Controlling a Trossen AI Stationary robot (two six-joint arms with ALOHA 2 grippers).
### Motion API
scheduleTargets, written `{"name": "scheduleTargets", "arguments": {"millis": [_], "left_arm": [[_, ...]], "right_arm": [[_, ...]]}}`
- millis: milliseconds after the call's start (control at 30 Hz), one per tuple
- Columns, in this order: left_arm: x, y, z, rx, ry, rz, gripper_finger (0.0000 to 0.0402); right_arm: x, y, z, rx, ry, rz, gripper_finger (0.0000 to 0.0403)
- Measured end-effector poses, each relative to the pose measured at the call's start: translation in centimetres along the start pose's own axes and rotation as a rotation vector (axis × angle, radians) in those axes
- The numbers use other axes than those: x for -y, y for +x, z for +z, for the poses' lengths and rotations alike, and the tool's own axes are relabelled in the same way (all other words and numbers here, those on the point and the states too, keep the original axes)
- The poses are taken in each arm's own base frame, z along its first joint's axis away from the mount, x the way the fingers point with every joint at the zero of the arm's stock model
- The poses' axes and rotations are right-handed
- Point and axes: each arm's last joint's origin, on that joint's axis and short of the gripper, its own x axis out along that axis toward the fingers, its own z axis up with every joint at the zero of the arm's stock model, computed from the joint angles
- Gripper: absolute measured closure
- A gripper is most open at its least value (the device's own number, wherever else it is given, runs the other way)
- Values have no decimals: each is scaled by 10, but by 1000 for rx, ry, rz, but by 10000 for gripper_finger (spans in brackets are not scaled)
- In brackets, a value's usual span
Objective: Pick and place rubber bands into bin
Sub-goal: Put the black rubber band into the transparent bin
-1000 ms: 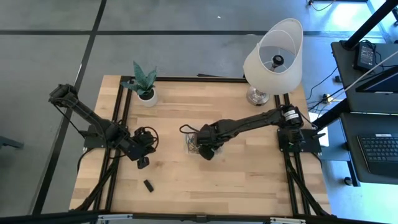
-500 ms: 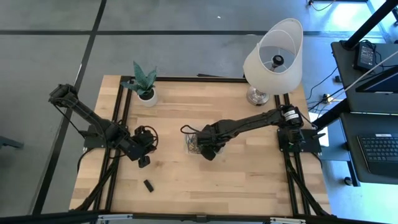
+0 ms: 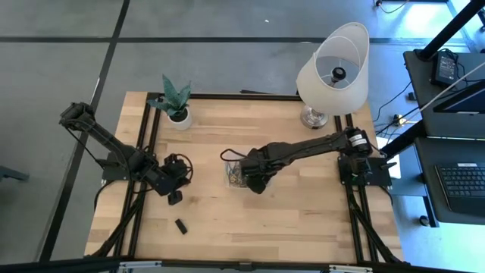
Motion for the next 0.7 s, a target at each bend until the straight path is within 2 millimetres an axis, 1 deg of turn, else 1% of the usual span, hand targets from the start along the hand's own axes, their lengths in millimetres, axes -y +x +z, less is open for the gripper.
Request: {"name": "scheduleTargets", "arguments": {"millis": [100,167,200,300,433,533,633,700], "left_arm": [[4,-2,1,-50,30,-73,399],[14,-6,8,-71,53,-121,400],[21,-8,12,-69,72,-133,399],[44,-14,25,-92,140,-98,399],[69,-8,37,-229,178,21,399],[87,2,41,-345,170,65,399],[105,12,42,-399,97,65,398],[112,18,39,-444,8,80,398]], "right_arm": [[-3,-14,-6,49,-43,-54,270],[-7,-27,-14,130,-78,-63,276],[-9,-38,-20,185,-92,-59,279],[-8,-67,-44,325,-111,-67,289],[1,-91,-83,392,-143,-20,301],[14,-96,-114,408,-160,11,309],[27,-87,-142,411,-120,45,315],[34,-77,-159,420,-85,88,319]]}}
